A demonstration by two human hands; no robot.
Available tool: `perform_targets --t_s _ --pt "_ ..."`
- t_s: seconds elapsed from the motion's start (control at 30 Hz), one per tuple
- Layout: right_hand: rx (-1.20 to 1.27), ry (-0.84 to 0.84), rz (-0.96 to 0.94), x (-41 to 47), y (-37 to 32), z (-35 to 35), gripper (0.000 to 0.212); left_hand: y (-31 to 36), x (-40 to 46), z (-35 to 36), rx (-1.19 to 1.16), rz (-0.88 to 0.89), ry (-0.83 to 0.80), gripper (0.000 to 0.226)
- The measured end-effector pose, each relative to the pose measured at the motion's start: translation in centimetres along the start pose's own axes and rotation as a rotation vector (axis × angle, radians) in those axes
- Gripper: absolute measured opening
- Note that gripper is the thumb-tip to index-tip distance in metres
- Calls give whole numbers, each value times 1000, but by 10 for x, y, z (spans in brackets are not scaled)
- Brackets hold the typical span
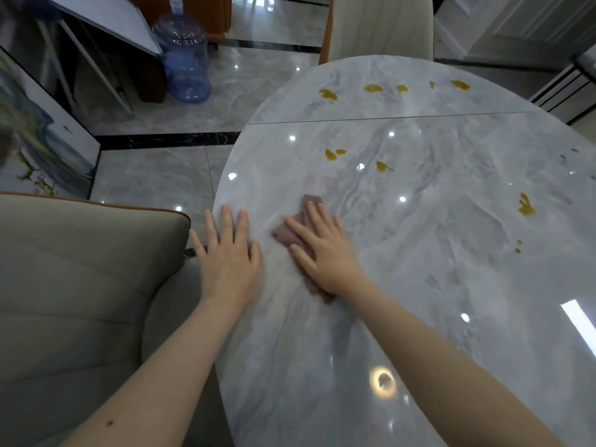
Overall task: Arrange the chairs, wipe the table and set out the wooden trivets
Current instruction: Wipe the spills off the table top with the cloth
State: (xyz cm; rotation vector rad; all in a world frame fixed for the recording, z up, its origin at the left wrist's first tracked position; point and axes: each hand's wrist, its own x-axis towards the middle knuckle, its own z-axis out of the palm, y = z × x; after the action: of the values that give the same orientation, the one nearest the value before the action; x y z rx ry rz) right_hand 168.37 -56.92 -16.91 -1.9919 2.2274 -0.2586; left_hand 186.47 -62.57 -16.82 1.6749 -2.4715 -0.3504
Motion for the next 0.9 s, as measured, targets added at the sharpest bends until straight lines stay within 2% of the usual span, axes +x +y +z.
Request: perform_targets --t_s 0.1,0.2,0.33,0.4,0.47,0.6,0.73,0.8,0.9 --pt "-42 37 258 15 34 -9 61 2 -4 1 11 4 20 63" --pt "-52 54 363 55 16 -2 53 2 -1 5 19 10 33 62" --pt "-29 50 174 55 -35 13 53 1 -1 5 4 28 55 62" --pt "-16 46 61 19 -42 12 53 1 -2 3 -8 29 63 61" --pt "-11 25 28 -16 -28 7 56 1 -2 3 2 30 69 60" --pt "-56 4 230 -13 23 -9 61 2 -2 3 4 24 51 59" --pt "-81 29 414 35 13 -3 54 3 -1 4 0 19 58 60" --pt "-71 54 339 38 -10 5 53 2 -1 6 -8 20 63 61" --pt "-33 41 104 3 -28 6 53 1 -2 4 -43 30 59 60"
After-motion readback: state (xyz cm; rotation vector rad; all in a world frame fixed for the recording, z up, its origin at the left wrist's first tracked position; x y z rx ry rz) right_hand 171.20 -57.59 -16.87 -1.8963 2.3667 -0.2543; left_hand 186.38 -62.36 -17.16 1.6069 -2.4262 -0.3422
